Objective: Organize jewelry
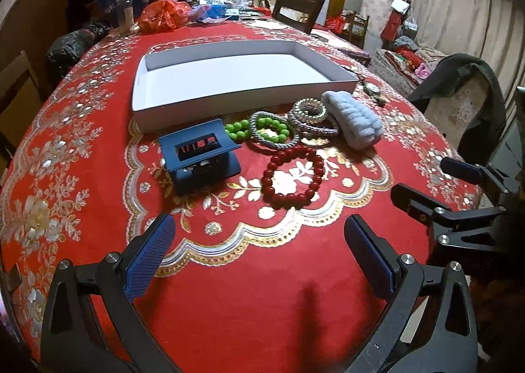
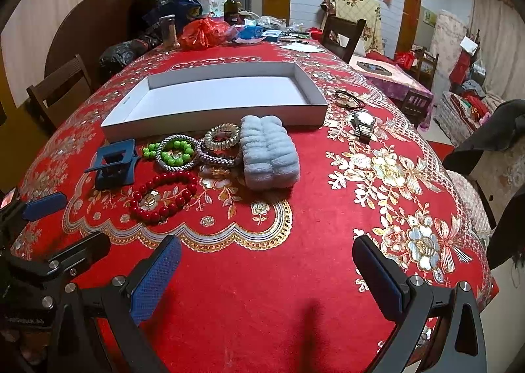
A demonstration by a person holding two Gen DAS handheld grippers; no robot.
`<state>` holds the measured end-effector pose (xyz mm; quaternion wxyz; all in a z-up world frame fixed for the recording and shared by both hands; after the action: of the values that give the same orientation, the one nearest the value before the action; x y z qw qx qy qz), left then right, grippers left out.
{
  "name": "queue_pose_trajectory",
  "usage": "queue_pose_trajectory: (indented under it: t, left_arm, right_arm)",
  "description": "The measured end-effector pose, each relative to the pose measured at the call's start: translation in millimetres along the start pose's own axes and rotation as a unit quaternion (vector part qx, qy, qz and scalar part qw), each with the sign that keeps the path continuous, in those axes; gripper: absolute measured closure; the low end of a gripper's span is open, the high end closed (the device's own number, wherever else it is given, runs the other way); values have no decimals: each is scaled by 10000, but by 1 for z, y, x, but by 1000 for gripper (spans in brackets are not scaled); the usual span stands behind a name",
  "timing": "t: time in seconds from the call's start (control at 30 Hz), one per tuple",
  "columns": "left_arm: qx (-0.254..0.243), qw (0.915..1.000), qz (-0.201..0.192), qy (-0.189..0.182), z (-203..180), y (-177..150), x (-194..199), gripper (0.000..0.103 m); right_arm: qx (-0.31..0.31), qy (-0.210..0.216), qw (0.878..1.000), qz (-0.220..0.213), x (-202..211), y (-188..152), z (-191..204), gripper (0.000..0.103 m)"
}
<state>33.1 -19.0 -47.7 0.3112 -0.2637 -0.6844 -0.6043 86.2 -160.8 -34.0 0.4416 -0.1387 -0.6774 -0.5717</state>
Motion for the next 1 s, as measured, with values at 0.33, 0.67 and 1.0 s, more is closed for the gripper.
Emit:
queue_pose_trajectory:
  t: [0.33,0.67,1.0]
  left_arm:
    - [162,9997,45,-171,4,-1,-1,0]
    - [173,9998,15,-126,6,-2,2,0]
    - [223,9997,6,-137,8,-3,5,0]
  right_arm:
    - [3,19,10000,3,0,0,0,0]
    - [24,12,10000,-28,3,2,3,0]
    - [32,6,10000,-28,4,2,4,0]
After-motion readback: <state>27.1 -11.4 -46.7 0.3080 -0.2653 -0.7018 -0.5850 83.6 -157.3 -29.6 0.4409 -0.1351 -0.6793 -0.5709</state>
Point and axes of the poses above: each gripper's, at about its wrist camera, not at the fingertips, and x roughly against the way its jaws point, z to its left, y to its top, the point moved 6 cm from there along -x, roughly the way its jaws point, and after that the axes turned 3 degrees about y, right-handed, at the moved point
